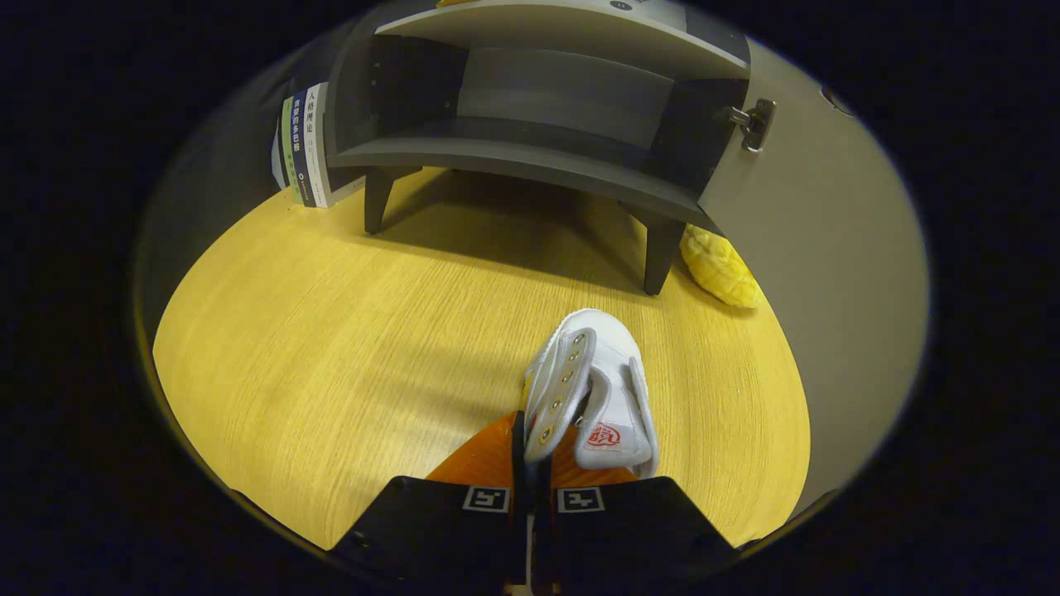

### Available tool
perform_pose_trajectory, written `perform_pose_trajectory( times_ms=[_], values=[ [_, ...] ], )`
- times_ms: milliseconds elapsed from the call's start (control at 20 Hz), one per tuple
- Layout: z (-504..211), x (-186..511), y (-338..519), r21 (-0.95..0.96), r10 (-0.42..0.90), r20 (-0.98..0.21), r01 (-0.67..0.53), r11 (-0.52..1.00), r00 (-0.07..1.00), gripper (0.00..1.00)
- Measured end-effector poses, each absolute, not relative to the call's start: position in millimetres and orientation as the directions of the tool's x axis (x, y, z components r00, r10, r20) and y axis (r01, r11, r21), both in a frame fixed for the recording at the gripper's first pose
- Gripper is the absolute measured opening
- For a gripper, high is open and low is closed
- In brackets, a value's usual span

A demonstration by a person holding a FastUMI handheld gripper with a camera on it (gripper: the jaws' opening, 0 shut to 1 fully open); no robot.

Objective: Open the shoe cabinet door, grab the shoes and put them into the shoe cabinet, then close the shoe cabinet door.

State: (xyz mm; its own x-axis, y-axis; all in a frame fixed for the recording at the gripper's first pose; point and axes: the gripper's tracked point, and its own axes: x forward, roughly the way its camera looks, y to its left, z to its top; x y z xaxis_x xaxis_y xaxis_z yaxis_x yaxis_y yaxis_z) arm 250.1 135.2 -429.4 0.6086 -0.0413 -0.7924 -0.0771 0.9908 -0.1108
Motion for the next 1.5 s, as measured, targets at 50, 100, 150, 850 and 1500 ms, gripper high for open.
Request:
perform_pose_trajectory(
  times_ms=[50, 100, 150, 850, 1500],
  values=[
    [-424.2, 250.1, 139.3, -0.1, -0.035, -0.791, -0.073, 0.992, 0.611, 0.07],
    [-424.9, 248.2, 143.1, -0.084, -0.029, -0.792, -0.061, 0.995, 0.61, 0.02],
    [-427.6, 247.9, 145.7, -0.072, -0.024, -0.797, -0.056, 0.996, 0.604, 0.02],
    [-276.8, 224.5, 160.4, -0.095, -0.039, -0.682, -0.036, 0.995, 0.731, 0.02],
    [-67.7, 292.6, 154.7, -0.123, -0.057, -0.431, 0.004, 0.992, 0.9, 0.02]
  ],
)
